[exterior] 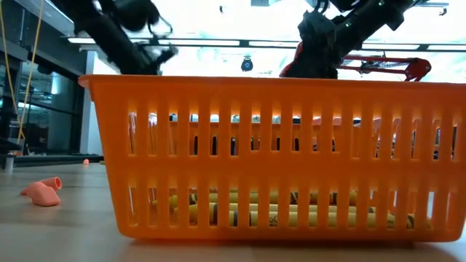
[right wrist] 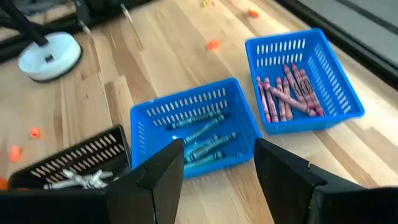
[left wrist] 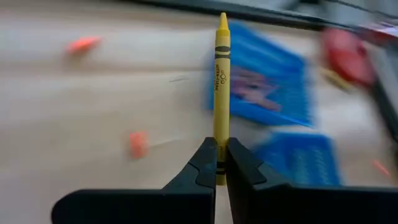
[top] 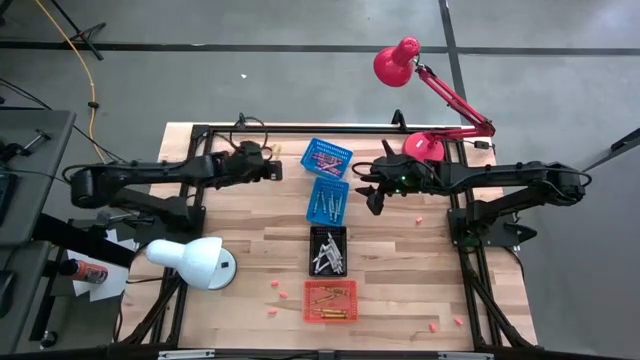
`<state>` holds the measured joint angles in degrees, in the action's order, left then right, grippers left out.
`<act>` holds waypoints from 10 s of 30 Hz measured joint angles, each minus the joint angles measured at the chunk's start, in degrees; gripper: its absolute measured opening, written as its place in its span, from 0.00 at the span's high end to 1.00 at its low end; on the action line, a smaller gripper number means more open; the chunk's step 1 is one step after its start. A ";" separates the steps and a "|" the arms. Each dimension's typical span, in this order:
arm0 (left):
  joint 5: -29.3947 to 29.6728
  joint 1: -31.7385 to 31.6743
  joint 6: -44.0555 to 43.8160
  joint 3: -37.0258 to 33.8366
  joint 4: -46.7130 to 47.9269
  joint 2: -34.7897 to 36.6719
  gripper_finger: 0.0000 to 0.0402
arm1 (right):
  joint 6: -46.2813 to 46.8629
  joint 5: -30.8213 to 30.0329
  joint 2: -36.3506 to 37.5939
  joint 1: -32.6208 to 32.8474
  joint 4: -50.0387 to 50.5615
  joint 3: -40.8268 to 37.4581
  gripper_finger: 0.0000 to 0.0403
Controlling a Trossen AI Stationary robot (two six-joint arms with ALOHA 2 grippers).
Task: Sort crayons
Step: Put the yellow crayon into the orange bin
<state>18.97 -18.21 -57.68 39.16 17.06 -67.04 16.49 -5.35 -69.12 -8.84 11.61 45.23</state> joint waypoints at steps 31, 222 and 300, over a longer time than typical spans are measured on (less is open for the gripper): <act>-16.84 8.80 65.79 0.09 -16.51 13.00 1.00 | 2.29 5.27 0.00 0.00 -17.71 0.00 0.53; 3.46 -30.03 -27.36 5.18 17.42 -29.21 0.63 | 0.02 8.86 -6.93 -2.05 -37.09 0.02 0.53; -26.85 28.91 59.87 31.14 -12.18 -32.49 1.00 | 5.48 25.41 22.09 -9.51 -23.95 0.04 0.53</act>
<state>-7.88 10.70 2.19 70.30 4.88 -99.53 21.97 20.05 -47.03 -18.35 -12.34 45.28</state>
